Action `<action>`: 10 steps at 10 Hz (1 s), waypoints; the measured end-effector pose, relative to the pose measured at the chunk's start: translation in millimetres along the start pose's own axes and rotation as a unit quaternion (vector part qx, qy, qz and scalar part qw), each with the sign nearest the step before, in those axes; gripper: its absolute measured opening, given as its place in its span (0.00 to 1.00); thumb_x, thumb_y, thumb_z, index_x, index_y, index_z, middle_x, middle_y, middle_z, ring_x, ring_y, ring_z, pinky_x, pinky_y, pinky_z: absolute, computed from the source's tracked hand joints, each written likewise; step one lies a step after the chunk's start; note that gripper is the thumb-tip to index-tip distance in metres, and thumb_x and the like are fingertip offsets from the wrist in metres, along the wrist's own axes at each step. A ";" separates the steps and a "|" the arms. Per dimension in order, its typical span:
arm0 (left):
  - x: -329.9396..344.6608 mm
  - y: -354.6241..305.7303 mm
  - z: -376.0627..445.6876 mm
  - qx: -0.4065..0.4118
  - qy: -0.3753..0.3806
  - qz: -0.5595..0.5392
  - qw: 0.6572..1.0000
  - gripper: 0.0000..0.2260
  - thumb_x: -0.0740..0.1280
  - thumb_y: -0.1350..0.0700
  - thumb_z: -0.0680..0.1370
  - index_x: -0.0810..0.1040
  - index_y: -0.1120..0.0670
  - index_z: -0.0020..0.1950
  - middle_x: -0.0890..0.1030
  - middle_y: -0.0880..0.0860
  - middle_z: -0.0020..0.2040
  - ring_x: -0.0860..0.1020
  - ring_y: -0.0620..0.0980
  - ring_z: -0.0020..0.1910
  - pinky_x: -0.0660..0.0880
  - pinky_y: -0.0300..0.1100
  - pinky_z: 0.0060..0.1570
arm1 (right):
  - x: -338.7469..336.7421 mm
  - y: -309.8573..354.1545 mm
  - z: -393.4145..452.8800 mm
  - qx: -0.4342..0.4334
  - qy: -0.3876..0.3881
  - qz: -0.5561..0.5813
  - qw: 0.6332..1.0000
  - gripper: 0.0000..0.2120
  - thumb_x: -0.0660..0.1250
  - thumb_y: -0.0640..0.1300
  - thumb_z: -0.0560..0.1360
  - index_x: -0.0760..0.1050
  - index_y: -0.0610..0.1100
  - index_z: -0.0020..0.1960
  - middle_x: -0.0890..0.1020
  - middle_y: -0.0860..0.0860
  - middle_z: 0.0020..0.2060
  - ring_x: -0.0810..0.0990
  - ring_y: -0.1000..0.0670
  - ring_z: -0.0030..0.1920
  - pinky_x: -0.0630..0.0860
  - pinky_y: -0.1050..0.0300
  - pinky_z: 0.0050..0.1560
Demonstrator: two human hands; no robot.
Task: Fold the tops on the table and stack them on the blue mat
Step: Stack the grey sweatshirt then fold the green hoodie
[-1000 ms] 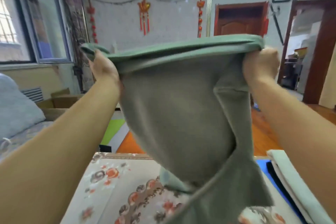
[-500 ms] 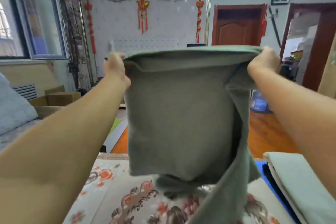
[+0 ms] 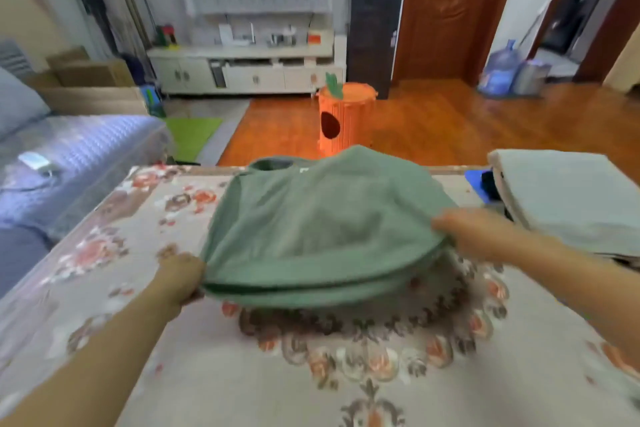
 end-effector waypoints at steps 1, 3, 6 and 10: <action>7.5 51.8 -21.8 -0.030 0.071 0.153 0.985 0.15 0.56 0.69 0.79 0.81 0.57 0.47 0.76 0.60 0.40 0.73 0.55 0.33 0.73 0.38 0.28 | 91.0 21.2 -39.9 -0.033 0.169 -0.101 0.980 0.17 0.62 0.43 0.75 0.73 0.50 0.63 0.79 0.49 0.60 0.78 0.46 0.62 0.73 0.55 0.56; -2.2 16.8 -10.5 0.104 0.119 0.487 0.859 0.14 0.59 0.67 0.74 0.79 0.50 0.45 0.82 0.57 0.49 0.77 0.54 0.41 0.77 0.45 0.41 | 83.9 9.1 -59.7 0.011 0.221 -0.045 0.974 0.09 0.63 0.42 0.72 0.70 0.57 0.44 0.78 0.53 0.49 0.78 0.48 0.49 0.73 0.56 0.49; -3.5 54.0 -87.7 -0.158 0.462 0.632 0.602 0.10 0.64 0.59 0.79 0.79 0.45 0.53 0.84 0.52 0.44 0.87 0.55 0.44 0.78 0.40 0.39 | 121.6 58.0 -110.5 -0.061 0.605 -0.019 0.793 0.19 0.75 0.48 0.74 0.76 0.53 0.63 0.85 0.47 0.56 0.81 0.49 0.51 0.76 0.55 0.53; 106.3 -149.9 43.9 0.346 -0.036 0.428 0.834 0.19 0.63 0.51 0.79 0.72 0.52 0.69 0.75 0.59 0.65 0.73 0.61 0.65 0.73 0.56 0.61 | 59.9 83.5 162.6 0.030 0.022 0.110 0.993 0.30 0.60 0.54 0.82 0.55 0.51 0.81 0.53 0.46 0.81 0.51 0.42 0.80 0.51 0.46 0.79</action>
Point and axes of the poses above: each hand's wrist, its own z-axis towards the middle knuckle, its own x-axis out of the palm, y = z × x, the point moved 8 cm from there along z, towards the middle knuckle
